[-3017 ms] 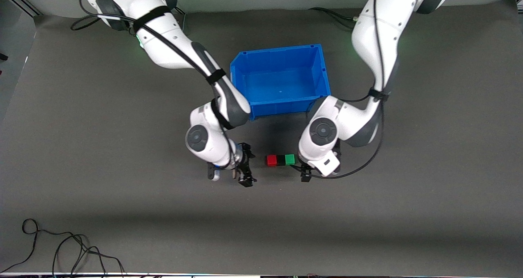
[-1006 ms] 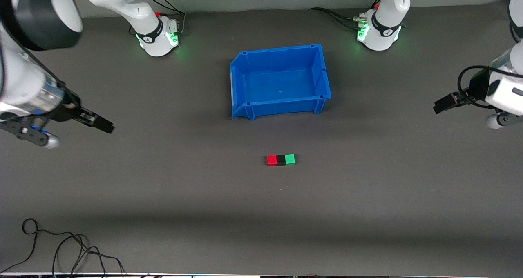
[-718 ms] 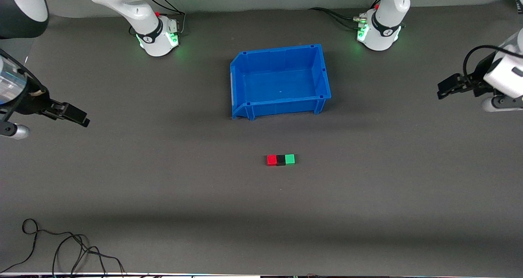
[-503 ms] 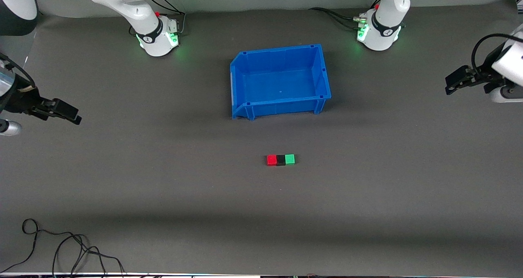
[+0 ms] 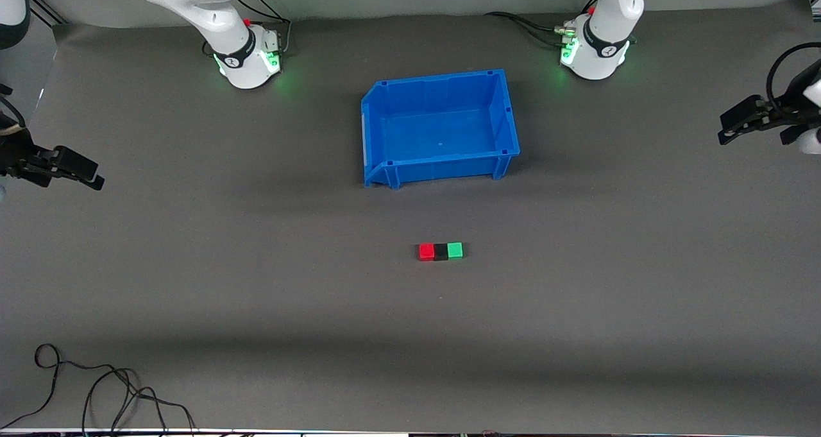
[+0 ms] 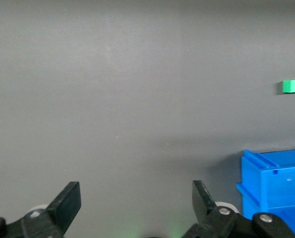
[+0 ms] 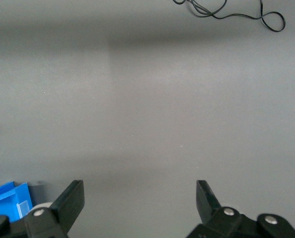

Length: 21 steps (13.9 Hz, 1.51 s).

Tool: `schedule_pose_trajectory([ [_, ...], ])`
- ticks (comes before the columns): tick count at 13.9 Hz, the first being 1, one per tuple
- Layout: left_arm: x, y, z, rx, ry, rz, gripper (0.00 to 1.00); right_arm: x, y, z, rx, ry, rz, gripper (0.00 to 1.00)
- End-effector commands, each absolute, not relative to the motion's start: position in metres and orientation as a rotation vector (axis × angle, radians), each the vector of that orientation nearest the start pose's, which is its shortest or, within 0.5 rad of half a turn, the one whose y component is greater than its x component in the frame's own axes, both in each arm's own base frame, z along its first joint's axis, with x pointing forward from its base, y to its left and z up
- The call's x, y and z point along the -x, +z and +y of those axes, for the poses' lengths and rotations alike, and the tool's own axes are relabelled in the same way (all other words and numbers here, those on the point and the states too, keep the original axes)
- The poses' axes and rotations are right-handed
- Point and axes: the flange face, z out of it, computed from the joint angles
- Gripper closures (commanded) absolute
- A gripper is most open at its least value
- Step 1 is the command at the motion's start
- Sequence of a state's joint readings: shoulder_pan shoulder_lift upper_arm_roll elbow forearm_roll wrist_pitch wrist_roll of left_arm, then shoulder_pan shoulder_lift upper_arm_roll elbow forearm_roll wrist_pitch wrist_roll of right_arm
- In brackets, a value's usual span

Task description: Attach green and red cubes to black cube

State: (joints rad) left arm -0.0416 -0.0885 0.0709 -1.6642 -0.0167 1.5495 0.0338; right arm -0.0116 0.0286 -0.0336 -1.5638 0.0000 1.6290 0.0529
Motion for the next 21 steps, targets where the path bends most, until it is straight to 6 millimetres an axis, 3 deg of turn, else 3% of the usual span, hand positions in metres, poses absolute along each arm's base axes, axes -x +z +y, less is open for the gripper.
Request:
schedule_pose_trajectory([
  [1,-0.521,0.634,0.021,3.193,0.051,0.006,0.0,-0.562,0.624,-0.017,3.149,-0.056,0.094,0.0],
  [7,-0.526,0.63,0.01,3.136,0.049,0.036,0.0,-0.561,0.621,-0.014,3.132,-0.017,0.103,0.0],
  [21,-0.527,0.624,0.016,3.148,0.063,0.013,0.0,-0.558,0.619,-0.013,3.131,0.034,0.11,0.0],
])
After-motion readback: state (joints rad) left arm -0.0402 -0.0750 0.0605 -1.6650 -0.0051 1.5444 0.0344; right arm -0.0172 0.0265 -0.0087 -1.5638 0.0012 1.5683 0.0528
